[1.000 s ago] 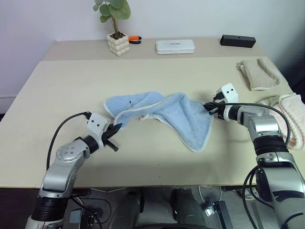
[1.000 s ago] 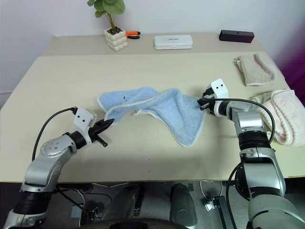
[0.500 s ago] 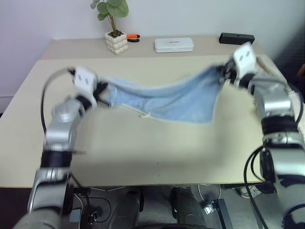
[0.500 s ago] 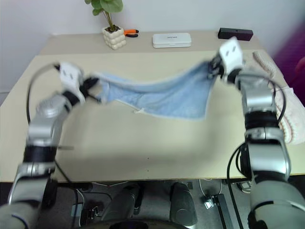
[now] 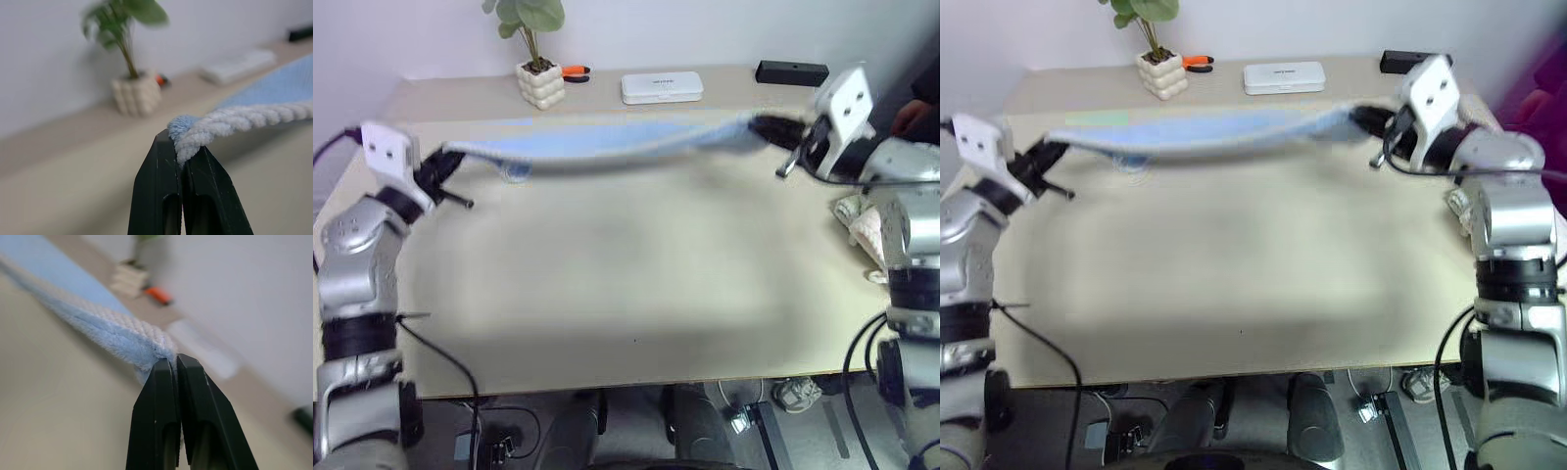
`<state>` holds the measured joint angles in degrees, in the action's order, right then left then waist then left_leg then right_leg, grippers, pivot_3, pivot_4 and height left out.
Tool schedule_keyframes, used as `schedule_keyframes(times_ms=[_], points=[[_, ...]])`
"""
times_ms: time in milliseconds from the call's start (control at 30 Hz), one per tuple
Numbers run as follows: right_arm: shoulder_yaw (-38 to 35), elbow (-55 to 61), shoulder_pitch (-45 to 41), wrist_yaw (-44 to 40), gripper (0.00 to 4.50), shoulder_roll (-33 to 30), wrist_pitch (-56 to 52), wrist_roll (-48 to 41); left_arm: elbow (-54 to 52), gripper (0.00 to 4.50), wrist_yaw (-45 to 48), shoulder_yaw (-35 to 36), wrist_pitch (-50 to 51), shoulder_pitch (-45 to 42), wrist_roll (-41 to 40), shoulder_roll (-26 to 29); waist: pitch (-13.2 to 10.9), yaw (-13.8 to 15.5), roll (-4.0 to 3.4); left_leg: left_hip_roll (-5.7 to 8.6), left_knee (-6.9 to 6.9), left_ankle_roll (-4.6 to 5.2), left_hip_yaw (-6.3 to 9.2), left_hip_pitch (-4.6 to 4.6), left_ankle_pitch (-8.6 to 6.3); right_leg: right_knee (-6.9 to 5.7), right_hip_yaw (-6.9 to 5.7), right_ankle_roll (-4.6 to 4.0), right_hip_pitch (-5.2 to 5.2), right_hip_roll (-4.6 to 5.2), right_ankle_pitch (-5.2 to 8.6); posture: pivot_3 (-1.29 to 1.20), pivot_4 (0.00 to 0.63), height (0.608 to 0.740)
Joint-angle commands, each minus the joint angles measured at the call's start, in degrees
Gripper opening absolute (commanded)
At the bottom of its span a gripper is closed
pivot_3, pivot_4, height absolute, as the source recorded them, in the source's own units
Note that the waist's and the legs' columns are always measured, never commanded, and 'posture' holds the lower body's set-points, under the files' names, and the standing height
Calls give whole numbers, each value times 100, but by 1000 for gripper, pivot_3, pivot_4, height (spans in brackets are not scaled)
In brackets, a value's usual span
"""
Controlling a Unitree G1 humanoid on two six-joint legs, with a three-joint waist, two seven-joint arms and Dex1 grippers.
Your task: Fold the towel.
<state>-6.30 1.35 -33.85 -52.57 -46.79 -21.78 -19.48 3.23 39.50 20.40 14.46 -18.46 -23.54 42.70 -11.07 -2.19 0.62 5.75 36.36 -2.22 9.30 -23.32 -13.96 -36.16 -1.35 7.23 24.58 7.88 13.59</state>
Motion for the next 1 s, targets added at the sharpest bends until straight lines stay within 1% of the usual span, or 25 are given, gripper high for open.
schedule_keyframes(times_ms=[33,100,200,267,333,400,467,567,633,767,900,1000], points=[[-290,968,1055,-617,88,-467,-563,-523,-956,0,551,364,427,1100,-242,386,0,55,-3,-4,0,18,-2,13,-10,-1,1,-4,-11,-3,-2,0,150,740],[-448,1390,1596,-820,88,-680,-918,-853,-1422,0,846,436,680,1803,-391,569,-1,132,-7,-16,-3,19,-14,24,-11,2,8,-9,-16,-13,-4,0,150,740],[-706,1893,2186,-1195,88,-981,-1344,-1341,-1922,0,1270,546,1122,2554,-634,816,-5,177,-12,-38,2,18,-44,37,-10,1,22,-33,-22,-26,-7,0,150,740],[-812,2081,2415,-1350,88,-1119,-1483,-1529,-2056,0,1377,593,1328,2771,-698,917,-4,193,-10,-50,7,18,-77,37,-10,1,22,-44,-25,-31,-3,0,150,740],[-992,2171,2619,-1423,88,-1228,-1618,-1693,-2148,0,1449,715,1638,2924,-873,1004,-2,195,-6,-56,1,19,-100,56,-10,2,31,-43,-35,-31,-3,0,150,740],[-1113,2229,2806,-1503,88,-1327,-1671,-1736,-2188,0,1494,765,1867,3002,-939,1089,-1,191,-5,-58,-7,22,-117,65,-12,4,45,-42,-35,-31,-3,0,150,740],[-1132,2183,2840,-1439,88,-1323,-1564,-1626,-2149,0,1507,720,1873,2969,-887,1121,-1,185,-5,-58,-14,27,-131,73,-15,5,57,-35,-34,-31,-4,0,150,740],[-923,1761,2456,-1013,88,-1144,-1242,-1205,-1742,0,1305,536,1534,2419,-702,946,-2,182,-3,-59,-14,28,-140,78,-16,6,62,-26,-34,-31,-10,0,150,740],[-704,1391,2167,-805,88,-1036,-984,-891,-1288,0,1119,335,1287,1934,-473,822,0,182,-2,-60,-12,27,-144,83,-16,5,64,-28,-38,-31,-11,0,150,740],[-176,398,1447,-528,88,-745,-381,-239,-332,0,1146,-146,865,1016,-139,639,0,163,0,-57,-16,28,-151,86,-16,7,71,-23,-37,-33,-14,0,150,740],[161,-402,879,-401,88,-443,23,154,555,0,1194,-570,445,355,209,463,-1,152,0,-55,-17,29,-155,84,-16,4,76,-14,-28,-33,-22,0,150,740],[198,-501,805,-528,88,-383,159,169,882,0,1327,-775,189,166,378,445,-1,141,0,-55,-20,28,-157,85,-16,4,79,-14,-26,-33,-23,0,150,740]])
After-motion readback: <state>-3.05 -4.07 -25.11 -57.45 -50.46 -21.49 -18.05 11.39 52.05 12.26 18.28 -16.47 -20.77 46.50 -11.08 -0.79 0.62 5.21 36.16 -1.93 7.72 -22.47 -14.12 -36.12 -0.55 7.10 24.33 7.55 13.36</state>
